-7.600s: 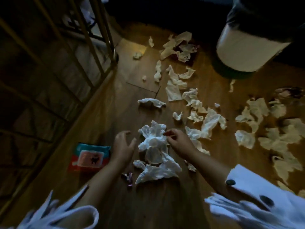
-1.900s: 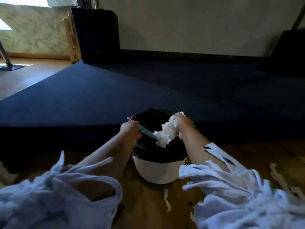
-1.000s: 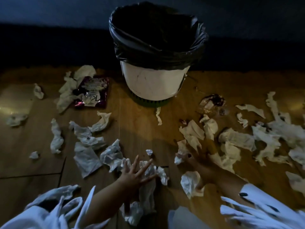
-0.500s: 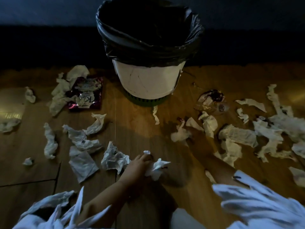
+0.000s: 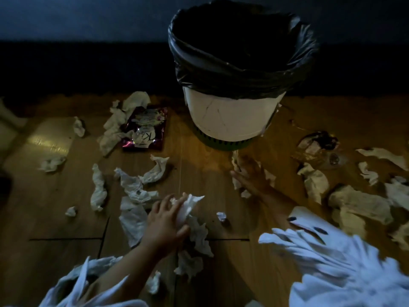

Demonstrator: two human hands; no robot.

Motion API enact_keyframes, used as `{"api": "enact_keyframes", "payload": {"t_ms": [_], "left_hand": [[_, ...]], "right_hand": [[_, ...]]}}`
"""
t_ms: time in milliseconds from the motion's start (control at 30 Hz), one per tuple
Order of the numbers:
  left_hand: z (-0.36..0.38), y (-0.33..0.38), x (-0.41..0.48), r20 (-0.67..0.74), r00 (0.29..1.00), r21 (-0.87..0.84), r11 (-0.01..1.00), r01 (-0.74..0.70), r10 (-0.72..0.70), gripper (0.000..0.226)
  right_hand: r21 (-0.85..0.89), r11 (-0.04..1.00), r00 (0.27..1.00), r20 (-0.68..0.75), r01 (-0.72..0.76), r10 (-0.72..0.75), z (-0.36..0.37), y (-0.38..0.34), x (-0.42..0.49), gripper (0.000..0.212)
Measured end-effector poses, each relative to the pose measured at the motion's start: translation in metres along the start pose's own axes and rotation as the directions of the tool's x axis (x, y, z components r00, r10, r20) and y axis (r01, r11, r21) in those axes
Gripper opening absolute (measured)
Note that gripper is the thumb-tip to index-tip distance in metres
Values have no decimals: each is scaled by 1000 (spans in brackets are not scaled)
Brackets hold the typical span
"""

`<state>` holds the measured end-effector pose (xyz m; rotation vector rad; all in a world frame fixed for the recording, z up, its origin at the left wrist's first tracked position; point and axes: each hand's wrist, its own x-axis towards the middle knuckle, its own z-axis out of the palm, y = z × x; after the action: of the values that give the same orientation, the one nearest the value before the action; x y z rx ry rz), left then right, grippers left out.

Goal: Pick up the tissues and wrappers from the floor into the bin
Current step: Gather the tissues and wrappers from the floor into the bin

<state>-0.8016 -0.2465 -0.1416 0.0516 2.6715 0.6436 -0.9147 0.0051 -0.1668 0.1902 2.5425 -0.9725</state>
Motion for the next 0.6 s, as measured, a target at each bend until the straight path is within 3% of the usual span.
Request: {"api": "enact_keyframes", "payload": {"t_ms": [100, 167, 267, 333, 433, 500, 600], "left_hand": [[10, 0, -9, 221, 967, 151, 975, -160, 124, 109], [23, 2, -12, 320, 937, 222, 950, -220, 142, 113], [36, -2, -15, 326, 941, 332, 920, -206, 92, 100], [37, -6, -19, 247, 968, 306, 945, -112, 35, 81], [34, -12, -25, 186, 976, 299, 940, -164, 111, 75], [32, -9, -26, 178, 971, 354, 910, -215, 160, 83], [36, -5, -23, 160, 968, 236, 945, -228, 193, 64]], "right_hand": [[41, 995, 979, 177, 93, -99, 23, -30, -3, 65], [-121, 980, 953, 278, 160, -121, 34, -26, -10, 79], [-458, 796, 890, 405, 395, -209, 51, -7, -35, 89], [-531, 656, 840, 414, 536, -352, 56, 7, -61, 81], [-627, 553, 824, 291, 548, -487, 61, 26, -80, 52], [-592, 579, 820, 300, 561, -487, 57, 26, -83, 44], [-492, 697, 847, 208, 522, -488, 52, 23, -78, 26]]}}
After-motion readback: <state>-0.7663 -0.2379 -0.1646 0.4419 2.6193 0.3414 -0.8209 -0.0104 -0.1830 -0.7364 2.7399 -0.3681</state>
